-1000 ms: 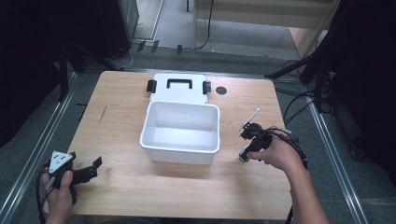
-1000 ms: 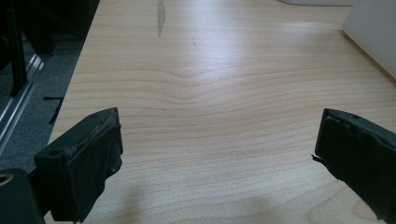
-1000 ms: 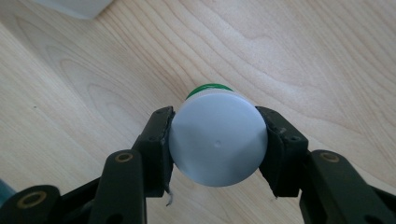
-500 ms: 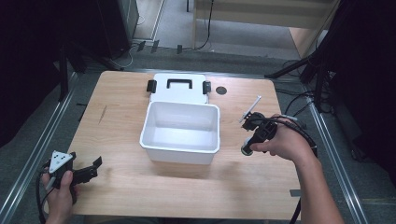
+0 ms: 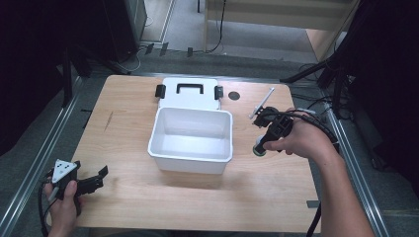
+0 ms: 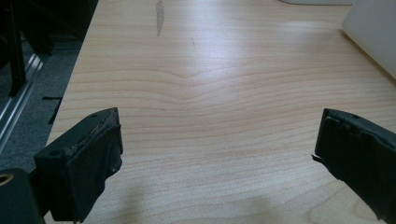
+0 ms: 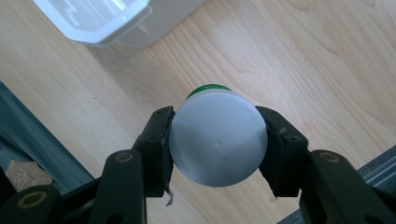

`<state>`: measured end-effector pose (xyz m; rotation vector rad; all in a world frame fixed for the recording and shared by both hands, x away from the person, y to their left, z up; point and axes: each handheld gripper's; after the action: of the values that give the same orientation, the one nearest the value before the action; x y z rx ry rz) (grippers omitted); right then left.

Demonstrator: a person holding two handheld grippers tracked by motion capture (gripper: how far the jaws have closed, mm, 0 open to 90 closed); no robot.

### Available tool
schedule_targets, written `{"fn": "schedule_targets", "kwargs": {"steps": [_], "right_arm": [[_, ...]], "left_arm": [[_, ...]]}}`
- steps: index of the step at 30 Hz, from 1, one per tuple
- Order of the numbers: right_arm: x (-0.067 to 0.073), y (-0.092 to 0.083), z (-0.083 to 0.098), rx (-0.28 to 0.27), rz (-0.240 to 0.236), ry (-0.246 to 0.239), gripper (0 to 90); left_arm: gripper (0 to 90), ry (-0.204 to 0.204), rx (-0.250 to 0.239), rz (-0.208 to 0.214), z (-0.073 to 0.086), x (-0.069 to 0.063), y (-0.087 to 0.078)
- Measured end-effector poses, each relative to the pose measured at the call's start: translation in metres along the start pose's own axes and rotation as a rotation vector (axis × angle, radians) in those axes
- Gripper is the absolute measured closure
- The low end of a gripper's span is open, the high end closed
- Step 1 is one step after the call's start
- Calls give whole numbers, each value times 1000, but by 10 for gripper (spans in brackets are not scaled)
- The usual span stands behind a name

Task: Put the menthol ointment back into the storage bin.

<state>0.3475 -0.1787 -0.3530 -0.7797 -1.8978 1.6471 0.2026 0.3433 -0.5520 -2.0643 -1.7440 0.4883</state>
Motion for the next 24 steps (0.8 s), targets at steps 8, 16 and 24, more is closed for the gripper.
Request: {"fn": "schedule_targets", "kwargs": {"steps": [8,16,24], "right_arm": [[8,-17,-10,2,-3,-60,515],[17,-23,-23,-5,-10,-94,515],[28,-25,-40,5,-3,-128,515]], "left_arm": [[16,0,0,-1,0,0,0],[16,2,1,-1,0,0,0],[16,0,-1,1,0,0,0]]}}
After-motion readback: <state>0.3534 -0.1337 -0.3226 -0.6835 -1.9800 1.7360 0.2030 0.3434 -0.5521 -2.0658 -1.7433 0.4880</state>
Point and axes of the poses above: each handheld gripper's, and its own axes: y roughly forward along the jaws, z roughly out of its underside, x roughly to its left, and after that the axes turned 6 degrees about y, right-handed
